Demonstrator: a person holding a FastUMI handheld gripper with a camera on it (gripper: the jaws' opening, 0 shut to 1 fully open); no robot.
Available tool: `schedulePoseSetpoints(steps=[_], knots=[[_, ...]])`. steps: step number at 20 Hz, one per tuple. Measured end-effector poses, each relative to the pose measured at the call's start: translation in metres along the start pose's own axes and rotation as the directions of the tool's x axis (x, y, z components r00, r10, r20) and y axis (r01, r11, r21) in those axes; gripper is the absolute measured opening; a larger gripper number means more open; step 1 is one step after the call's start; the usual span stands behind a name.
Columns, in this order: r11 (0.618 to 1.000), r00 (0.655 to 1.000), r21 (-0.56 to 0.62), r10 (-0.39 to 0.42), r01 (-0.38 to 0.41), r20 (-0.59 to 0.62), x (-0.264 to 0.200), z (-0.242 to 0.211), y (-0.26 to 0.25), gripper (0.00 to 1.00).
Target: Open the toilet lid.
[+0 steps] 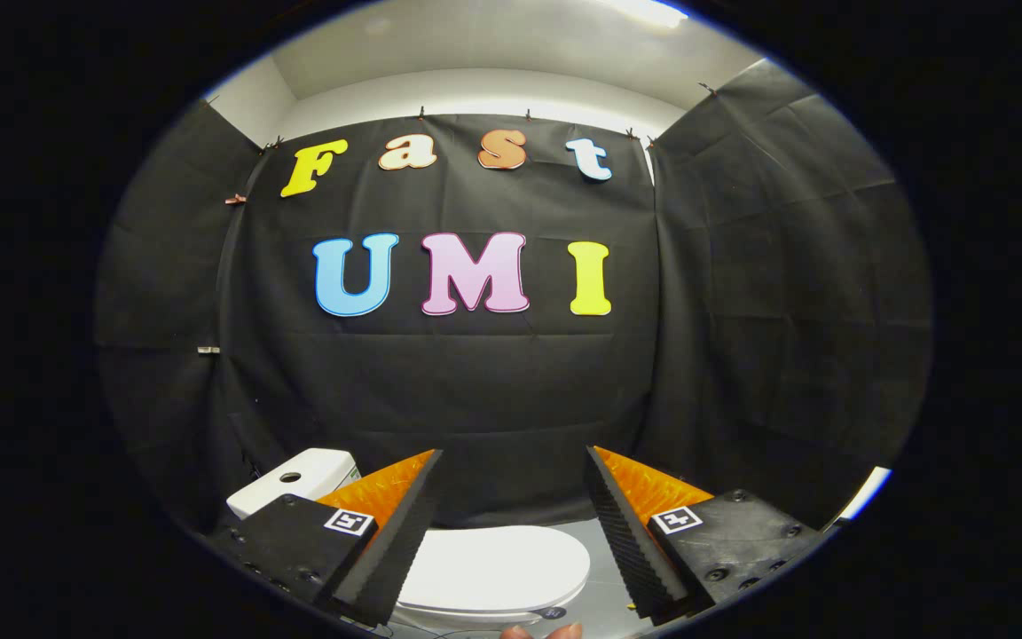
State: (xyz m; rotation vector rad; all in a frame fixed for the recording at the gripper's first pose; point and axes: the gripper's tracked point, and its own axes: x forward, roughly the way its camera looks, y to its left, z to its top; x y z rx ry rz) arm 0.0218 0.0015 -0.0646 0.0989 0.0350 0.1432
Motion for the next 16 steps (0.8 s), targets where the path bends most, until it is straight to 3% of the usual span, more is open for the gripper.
schedulePoseSetpoints(steps=[5,8,11,16], knots=[[0.999,0.999,0.035,0.008,-0.006,-0.051,0.015,-0.036,-0.020,1.00],[0.992,0.995,0.122,0.053,-0.042,-0.084,0.021,-0.060,-0.025,0.99],[0.964,0.991,0.261,0.084,-0.054,-0.104,0.027,-0.085,-0.036,0.99],[0.910,0.982,0.414,0.081,-0.004,-0.168,0.043,-0.143,-0.064,0.98]])
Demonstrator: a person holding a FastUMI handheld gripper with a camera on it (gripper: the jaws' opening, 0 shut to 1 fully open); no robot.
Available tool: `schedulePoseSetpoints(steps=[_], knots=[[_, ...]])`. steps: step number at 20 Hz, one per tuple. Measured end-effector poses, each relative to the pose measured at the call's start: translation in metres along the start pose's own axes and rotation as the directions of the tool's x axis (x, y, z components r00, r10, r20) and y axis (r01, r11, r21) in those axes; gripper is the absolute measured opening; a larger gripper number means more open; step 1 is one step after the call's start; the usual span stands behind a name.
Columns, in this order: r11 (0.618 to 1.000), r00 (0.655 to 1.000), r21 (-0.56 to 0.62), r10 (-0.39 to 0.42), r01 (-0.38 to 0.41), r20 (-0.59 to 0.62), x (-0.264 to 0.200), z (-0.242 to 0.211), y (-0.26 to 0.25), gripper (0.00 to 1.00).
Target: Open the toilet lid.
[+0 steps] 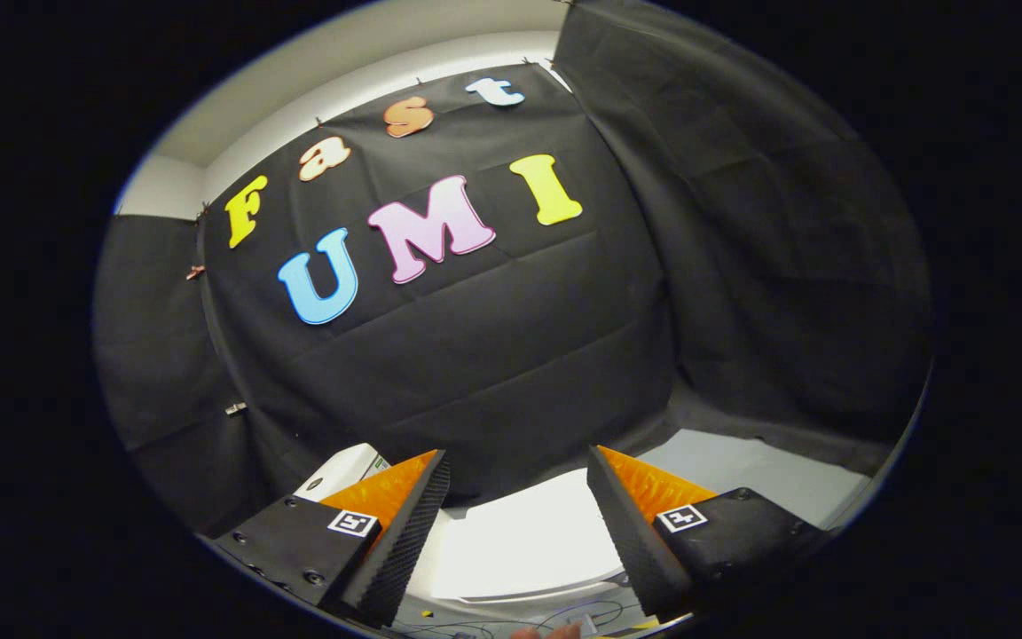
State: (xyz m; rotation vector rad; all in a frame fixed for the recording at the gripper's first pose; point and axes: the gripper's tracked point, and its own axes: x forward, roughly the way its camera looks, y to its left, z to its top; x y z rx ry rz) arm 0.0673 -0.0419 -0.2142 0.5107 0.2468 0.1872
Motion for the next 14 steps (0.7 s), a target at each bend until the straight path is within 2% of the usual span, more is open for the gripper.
schedulePoseSetpoints(steps=[5,9,14], knots=[[0.989,0.996,0.144,-0.015,0.027,-0.086,0.026,-0.041,-0.044,0.99],[0.967,0.986,0.243,-0.045,0.083,-0.158,0.028,-0.088,-0.089,0.98],[0.906,0.969,0.403,-0.028,0.129,-0.246,0.039,-0.144,-0.124,0.98]])
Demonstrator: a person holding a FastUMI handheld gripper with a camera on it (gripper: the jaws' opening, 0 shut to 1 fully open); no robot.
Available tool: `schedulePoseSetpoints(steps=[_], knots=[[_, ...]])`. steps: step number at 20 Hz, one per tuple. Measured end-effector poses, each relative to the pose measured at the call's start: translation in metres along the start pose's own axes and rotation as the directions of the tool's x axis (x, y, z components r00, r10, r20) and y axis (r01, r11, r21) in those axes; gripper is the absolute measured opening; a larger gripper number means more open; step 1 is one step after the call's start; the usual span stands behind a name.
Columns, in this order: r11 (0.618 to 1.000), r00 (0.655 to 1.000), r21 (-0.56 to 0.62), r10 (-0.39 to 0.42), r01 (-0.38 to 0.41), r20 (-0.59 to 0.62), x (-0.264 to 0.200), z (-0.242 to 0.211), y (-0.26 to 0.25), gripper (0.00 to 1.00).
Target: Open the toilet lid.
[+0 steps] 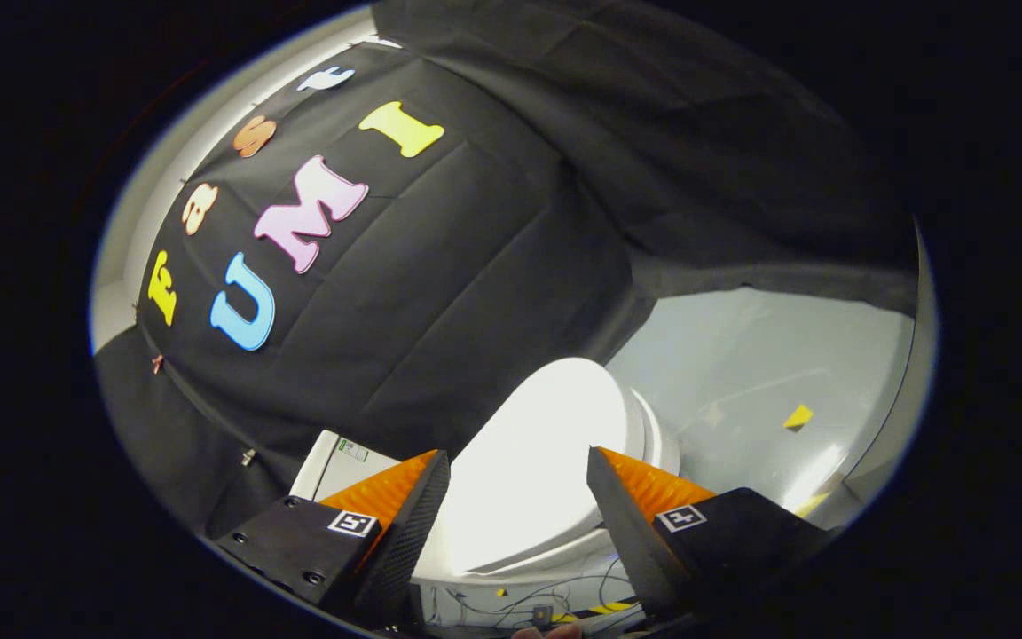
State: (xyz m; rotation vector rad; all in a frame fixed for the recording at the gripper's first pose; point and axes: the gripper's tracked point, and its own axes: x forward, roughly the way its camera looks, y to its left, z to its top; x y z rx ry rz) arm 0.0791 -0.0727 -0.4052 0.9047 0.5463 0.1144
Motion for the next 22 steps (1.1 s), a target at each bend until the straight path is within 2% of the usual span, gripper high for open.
schedulePoseSetpoints(steps=[6,12,15,19,21,22], knots=[[0.988,0.995,0.139,-0.054,0.065,-0.078,0.022,-0.046,-0.062,0.98],[0.965,0.979,0.203,-0.141,0.169,-0.146,0.034,-0.080,-0.123,0.98],[0.952,0.971,0.245,-0.138,0.185,-0.197,0.050,-0.101,-0.137,0.97],[0.944,0.966,0.290,-0.085,0.156,-0.244,0.075,-0.123,-0.132,0.96],[0.939,0.963,0.316,-0.048,0.134,-0.265,0.081,-0.128,-0.126,0.90],[0.930,0.961,0.336,-0.056,0.148,-0.270,0.083,-0.131,-0.128,0.67]])
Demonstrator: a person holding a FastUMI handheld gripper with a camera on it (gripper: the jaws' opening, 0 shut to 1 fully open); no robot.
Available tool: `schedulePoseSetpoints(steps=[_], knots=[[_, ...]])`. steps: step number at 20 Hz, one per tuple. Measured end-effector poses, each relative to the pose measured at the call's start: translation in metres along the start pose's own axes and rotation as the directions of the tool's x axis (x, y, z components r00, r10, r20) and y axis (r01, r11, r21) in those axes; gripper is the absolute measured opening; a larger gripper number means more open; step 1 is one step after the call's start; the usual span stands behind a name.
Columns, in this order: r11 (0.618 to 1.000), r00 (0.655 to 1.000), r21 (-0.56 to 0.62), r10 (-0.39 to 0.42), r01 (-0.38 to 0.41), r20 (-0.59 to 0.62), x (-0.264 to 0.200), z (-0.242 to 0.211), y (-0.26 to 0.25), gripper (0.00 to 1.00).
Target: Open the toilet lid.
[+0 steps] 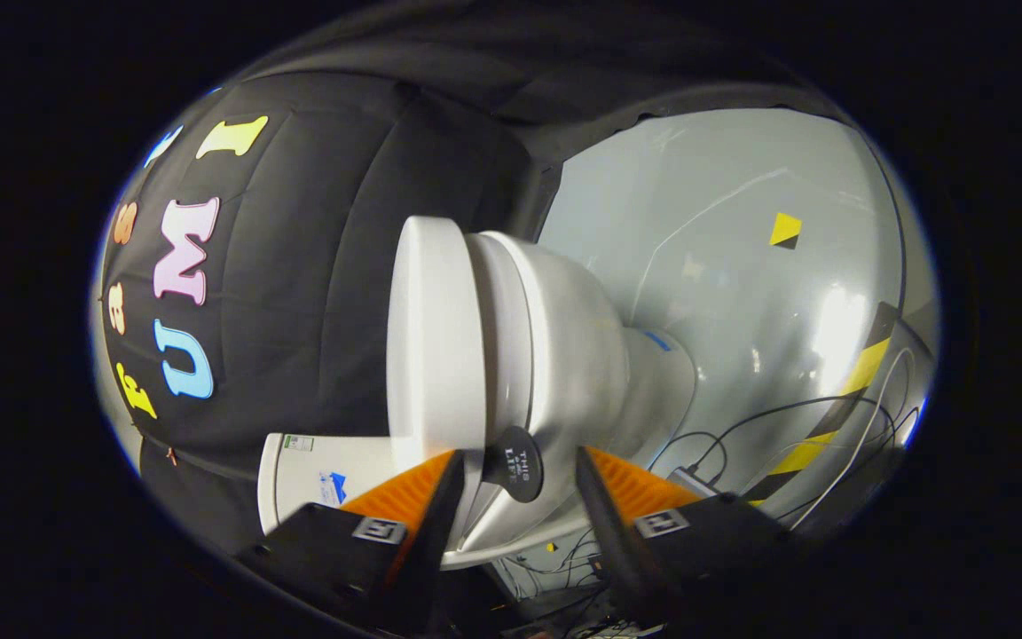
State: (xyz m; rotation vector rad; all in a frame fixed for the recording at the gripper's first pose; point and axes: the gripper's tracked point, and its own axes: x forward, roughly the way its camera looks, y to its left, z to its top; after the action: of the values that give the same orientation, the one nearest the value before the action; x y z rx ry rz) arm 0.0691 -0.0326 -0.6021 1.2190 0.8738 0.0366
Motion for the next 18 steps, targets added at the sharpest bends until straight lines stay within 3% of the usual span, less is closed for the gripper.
schedulePoseSetpoints(steps=[1,2,5,6,7,11,15,18], knots=[[1.000,1.000,0.030,0.005,-0.005,-0.003,0.005,0.002,0.000,0.44],[0.997,0.999,0.068,0.030,-0.030,0.012,0.002,0.007,0.004,0.43],[0.991,0.996,0.105,0.077,-0.082,0.051,-0.002,0.007,0.003,0.16],[0.987,0.992,0.114,0.106,-0.114,0.069,-0.007,0.009,0.005,0.15],[0.986,0.990,0.109,0.117,-0.125,0.077,0.010,0.001,0.007,0.05],[0.998,0.992,-0.009,0.069,-0.068,0.109,-0.006,0.006,0.013,0.05],[0.996,0.985,-0.040,0.085,-0.080,0.151,-0.021,0.007,0.041,0.05],[0.994,0.982,-0.102,0.052,-0.034,0.184,-0.029,0.004,0.056,0.05]])
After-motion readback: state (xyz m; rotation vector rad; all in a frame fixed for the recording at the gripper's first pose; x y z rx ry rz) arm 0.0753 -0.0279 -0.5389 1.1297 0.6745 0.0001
